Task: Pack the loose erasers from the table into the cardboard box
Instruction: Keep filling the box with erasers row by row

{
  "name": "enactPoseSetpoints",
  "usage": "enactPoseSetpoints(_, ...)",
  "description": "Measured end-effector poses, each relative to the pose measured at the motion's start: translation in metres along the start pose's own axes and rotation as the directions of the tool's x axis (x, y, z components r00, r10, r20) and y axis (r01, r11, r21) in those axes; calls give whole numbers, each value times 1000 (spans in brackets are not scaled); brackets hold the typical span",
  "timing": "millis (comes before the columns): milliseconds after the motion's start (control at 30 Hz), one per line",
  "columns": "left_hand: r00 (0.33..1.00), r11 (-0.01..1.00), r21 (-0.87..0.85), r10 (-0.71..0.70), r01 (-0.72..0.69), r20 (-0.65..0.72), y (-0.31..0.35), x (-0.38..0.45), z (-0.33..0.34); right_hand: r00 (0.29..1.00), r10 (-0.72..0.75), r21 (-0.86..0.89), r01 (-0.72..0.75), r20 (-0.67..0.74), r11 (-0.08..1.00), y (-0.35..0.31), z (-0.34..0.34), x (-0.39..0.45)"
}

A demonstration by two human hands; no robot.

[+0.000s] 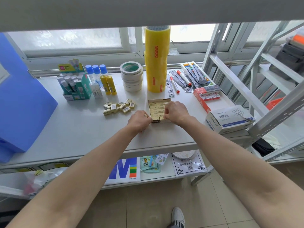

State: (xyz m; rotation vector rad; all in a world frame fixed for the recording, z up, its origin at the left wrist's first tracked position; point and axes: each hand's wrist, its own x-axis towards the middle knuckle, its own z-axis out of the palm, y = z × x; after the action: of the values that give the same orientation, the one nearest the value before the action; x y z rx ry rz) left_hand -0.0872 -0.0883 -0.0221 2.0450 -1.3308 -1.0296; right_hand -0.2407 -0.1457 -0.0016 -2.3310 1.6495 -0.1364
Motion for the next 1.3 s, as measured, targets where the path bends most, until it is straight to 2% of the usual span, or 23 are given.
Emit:
enactPoseSetpoints(233, 1000, 1000, -28, -12, 12, 8, 2, -4, -2, 998, 56, 192, -55, -3, 980, 5, 1, -1)
enactPoseSetpoints(300, 999, 992, -112, -46, 48, 17, 2, -6, -5, 998, 64, 220, -61, -10, 974, 6, 1, -1)
enactPoseSetpoints(333, 997, 975, -208, -72, 74, 18, 1, -7, -7, 998, 65, 225, -58, -24, 973, 5, 2, -2)
enactPoseSetpoints(400, 992, 863, -489, -113, 129, 61, -4, -9, -12, 995, 53, 251, -30, -85, 967, 1, 2, -4)
enactPoseSetpoints(467, 985, 670, -723, -87, 168, 148, -10, -11, -16, 991, 0, 336, 45, -133, 941, -8, 0, -8)
enactPoseSetpoints(533, 974, 547, -811, -40, 207, 222, -16, -12, -19, 987, -85, 462, 138, -133, 876, -18, -2, -13)
enactPoseSetpoints(600, 964, 510, -829, 1, 230, 268, -16, -16, -21, 979, -176, 554, 204, -104, 807, -28, -1, -17)
enactPoseSetpoints(700, 957, 499, -836, 41, 230, 287, -12, -21, -22, 961, -267, 564, 262, -74, 783, -37, 5, -20)
enactPoseSetpoints(800, 950, 505, -828, 51, 243, 309, -12, -23, -23, 959, -270, 551, 269, -81, 790, -40, 8, -20)
enactPoseSetpoints(867, 948, 550, -802, 55, 232, 312, -12, -24, -23, 965, -255, 602, 241, -64, 762, -41, 9, -21)
enactPoseSetpoints(933, 953, 576, -789, 54, 213, 297, -13, -25, -21, 976, -218, 697, 174, -26, 695, -41, 8, -23)
enactPoseSetpoints(1033, 966, 563, -802, 27, 197, 257, -13, -24, -20, 992, -129, 848, 60, 10, 526, -39, 3, -27)
enactPoseSetpoints(1133, 971, 602, -774, -8, 197, 241, -15, -24, -22, 997, -74, 912, 40, -10, 408, -31, -2, -30)
enactPoseSetpoints(1233, 967, 655, -738, 40, 164, 250, -12, -27, -22, 995, -96, 904, 70, -32, 422, -24, -2, -30)
enactPoseSetpoints(1300, 969, 655, -744, 72, 133, 236, -10, -27, -19, 991, -124, 892, 96, -45, 441, -23, -1, -31)
